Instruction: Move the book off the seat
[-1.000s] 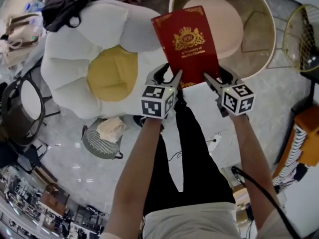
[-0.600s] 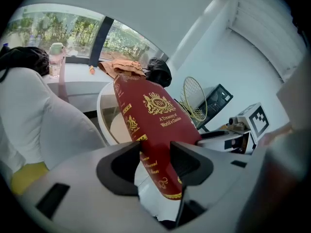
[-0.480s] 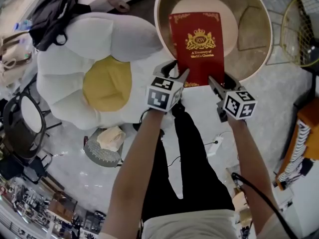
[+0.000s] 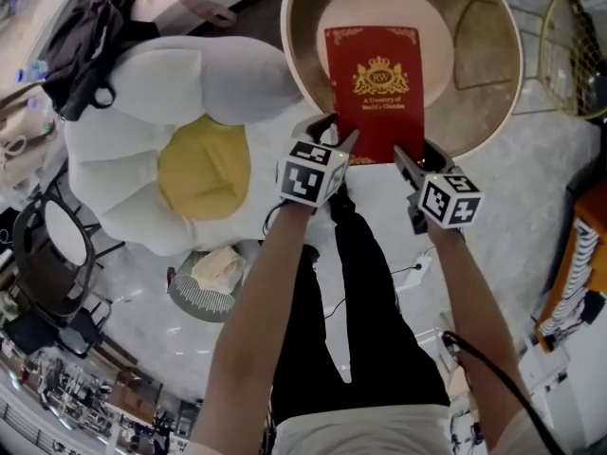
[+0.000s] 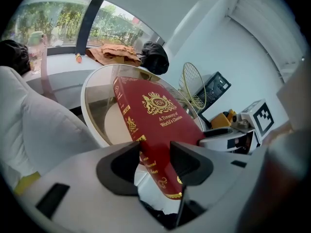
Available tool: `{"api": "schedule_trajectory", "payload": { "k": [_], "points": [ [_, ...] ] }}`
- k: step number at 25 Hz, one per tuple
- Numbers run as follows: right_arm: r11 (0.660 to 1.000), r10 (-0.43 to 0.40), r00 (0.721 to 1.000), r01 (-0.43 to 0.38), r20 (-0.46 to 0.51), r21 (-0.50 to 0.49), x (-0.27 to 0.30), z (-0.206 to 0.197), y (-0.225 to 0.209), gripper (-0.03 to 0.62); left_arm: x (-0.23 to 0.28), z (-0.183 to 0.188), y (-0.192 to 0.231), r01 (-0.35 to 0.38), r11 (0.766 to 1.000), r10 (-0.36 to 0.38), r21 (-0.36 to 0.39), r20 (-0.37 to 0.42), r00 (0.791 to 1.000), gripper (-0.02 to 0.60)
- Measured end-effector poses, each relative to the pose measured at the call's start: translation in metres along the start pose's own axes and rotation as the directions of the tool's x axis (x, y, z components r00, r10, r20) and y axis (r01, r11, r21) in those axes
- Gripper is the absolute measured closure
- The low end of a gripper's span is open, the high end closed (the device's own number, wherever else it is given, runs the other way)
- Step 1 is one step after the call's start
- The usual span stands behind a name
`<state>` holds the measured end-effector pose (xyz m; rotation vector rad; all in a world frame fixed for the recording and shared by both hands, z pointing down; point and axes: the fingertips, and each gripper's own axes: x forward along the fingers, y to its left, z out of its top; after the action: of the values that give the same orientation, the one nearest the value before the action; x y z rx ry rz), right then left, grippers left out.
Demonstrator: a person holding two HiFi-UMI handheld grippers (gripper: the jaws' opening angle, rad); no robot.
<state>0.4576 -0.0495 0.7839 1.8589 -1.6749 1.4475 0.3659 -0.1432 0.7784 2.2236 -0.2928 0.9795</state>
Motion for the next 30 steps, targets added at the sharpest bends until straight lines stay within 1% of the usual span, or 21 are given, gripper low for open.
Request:
{"api": "schedule_trajectory", "payload": {
  "k": [3,6,9,11,15,16,17,18,19,20,22,25,28,30],
  "points": [
    [1.0,-0.009,1.0,0.009,-0.002,0.004,0.001,-0.003,-0.002,0.313,0.004,-0.004,0.002,-0.008,1.0,0.008,0.016,-0.021,1.0,0.391],
    [1.0,-0.006,1.0,0.007,-0.011,0.023,0.004,-0.005,-0.007,0.313,0.007,-0.005,0.003,-0.008,1.0,0.009,0.006,-0.03,1.0,0.388],
    [0.999,-0.013,1.0,0.014,-0.025,0.035,0.006,-0.002,-0.01,0.313,0.008,-0.004,0.007,-0.029,1.0,0.028,-0.006,-0.036,0.999,0.377],
    [0.999,-0.032,0.999,0.032,-0.019,0.03,0.004,0.004,-0.014,0.313,0.002,-0.002,0.01,-0.05,0.999,0.05,-0.003,-0.039,0.998,0.365],
    [0.999,-0.052,0.999,0.052,0.014,0.005,-0.018,0.024,-0.016,0.315,-0.023,0.005,0.008,-0.072,0.997,0.072,0.009,-0.03,0.997,0.365],
    [0.999,-0.042,0.999,0.042,0.017,-0.009,-0.025,0.03,-0.011,0.317,-0.032,0.008,0.004,-0.068,0.998,0.068,0.019,-0.026,0.997,0.375],
    [0.999,-0.026,0.999,0.027,0.019,-0.024,-0.033,0.037,-0.005,0.327,-0.043,0.013,-0.001,-0.058,0.998,0.059,0.033,-0.022,0.998,0.414],
    [0.999,-0.009,1.0,0.01,0.023,-0.041,-0.042,0.043,0.003,0.338,-0.055,0.018,-0.007,-0.044,0.998,0.045,0.054,-0.021,0.999,0.467],
    [0.998,0.01,1.0,-0.008,0.029,-0.061,-0.051,0.05,0.013,0.362,-0.069,0.023,-0.015,-0.027,0.996,0.029,0.08,-0.024,0.999,0.501],
    [0.996,0.03,0.999,-0.027,0.036,-0.084,-0.061,0.057,0.023,0.38,-0.083,0.027,-0.023,-0.012,0.994,0.015,0.111,-0.03,0.999,0.514],
    [0.989,0.073,0.996,-0.066,0.051,-0.134,-0.084,0.071,0.044,0.4,-0.11,0.036,-0.039,0.001,0.986,0.006,0.168,-0.038,0.999,0.515],
    [0.974,0.134,0.988,-0.117,0.081,-0.192,-0.127,0.09,0.074,0.46,-0.152,0.05,-0.064,0.007,0.977,-0.002,0.211,-0.025,1.0,0.52],
    [0.965,0.177,0.978,-0.15,0.11,-0.216,-0.173,0.106,0.097,0.515,-0.198,0.066,-0.095,-0.006,0.97,0.001,0.241,0.019,1.0,0.534],
    [0.959,0.194,0.974,-0.163,0.119,-0.232,-0.202,0.115,0.11,0.531,-0.227,0.076,-0.116,-0.019,0.966,0.005,0.259,0.054,0.999,0.546]
  ]
}}
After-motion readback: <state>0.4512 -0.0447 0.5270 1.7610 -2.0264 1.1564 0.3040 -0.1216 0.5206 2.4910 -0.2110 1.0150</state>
